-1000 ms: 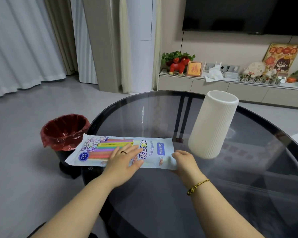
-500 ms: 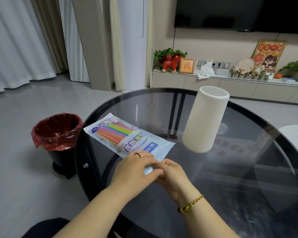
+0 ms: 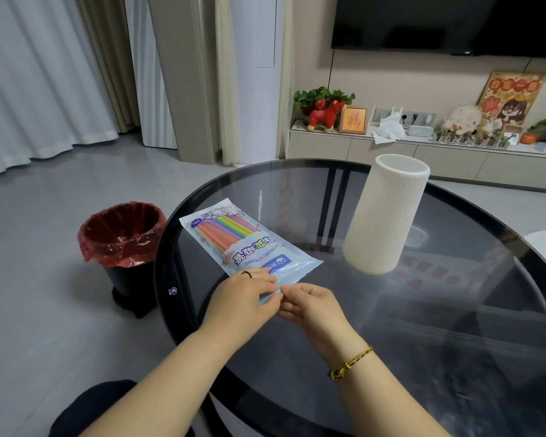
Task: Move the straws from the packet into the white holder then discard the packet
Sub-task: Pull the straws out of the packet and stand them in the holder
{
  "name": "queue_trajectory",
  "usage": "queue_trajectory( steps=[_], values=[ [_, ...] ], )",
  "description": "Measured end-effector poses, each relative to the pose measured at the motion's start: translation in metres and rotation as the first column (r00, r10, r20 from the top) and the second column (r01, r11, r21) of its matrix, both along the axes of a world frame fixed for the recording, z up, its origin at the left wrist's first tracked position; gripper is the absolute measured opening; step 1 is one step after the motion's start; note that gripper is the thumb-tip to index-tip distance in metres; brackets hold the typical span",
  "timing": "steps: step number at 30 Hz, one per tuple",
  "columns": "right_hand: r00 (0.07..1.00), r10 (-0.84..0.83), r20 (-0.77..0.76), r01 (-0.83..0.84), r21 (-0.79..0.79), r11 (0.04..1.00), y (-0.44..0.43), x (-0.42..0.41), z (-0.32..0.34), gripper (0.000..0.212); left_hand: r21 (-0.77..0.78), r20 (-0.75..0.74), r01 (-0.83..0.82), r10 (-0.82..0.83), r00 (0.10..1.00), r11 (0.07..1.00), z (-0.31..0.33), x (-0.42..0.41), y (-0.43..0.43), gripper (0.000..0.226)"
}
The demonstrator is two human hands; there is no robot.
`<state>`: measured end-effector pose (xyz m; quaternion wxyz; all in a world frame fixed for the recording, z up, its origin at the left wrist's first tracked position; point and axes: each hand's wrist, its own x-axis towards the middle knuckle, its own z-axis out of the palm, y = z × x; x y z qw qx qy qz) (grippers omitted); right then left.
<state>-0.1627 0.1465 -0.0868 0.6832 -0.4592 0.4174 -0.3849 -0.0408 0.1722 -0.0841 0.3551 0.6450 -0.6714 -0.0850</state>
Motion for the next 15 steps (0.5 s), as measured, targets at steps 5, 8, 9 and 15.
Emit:
queue_trajectory(
  steps=[5,8,9,15],
  values=[
    [0.998,0.061,0.028,-0.059,-0.069,0.996,0.001,0.002,0.0,0.026,-0.001,-0.085,-0.021,0.021,0.996,1.0,0.004,0.002,0.001,0.023],
    [0.999,0.043,0.016,-0.042,-0.099,0.994,0.001,0.005,-0.003,0.029,0.011,-0.099,-0.005,0.006,0.995,1.0,0.004,0.004,0.001,0.022],
    [1.0,0.028,0.014,-0.026,-0.106,0.994,0.001,0.006,-0.004,0.029,0.016,-0.109,-0.008,0.01,0.994,1.0,0.004,0.004,0.0,0.02],
    [0.99,-0.07,-0.121,0.043,-0.213,0.976,-0.001,0.014,-0.011,0.021,0.045,-0.091,-0.072,0.076,0.993,0.996,0.006,0.008,-0.005,0.009]
  ],
)
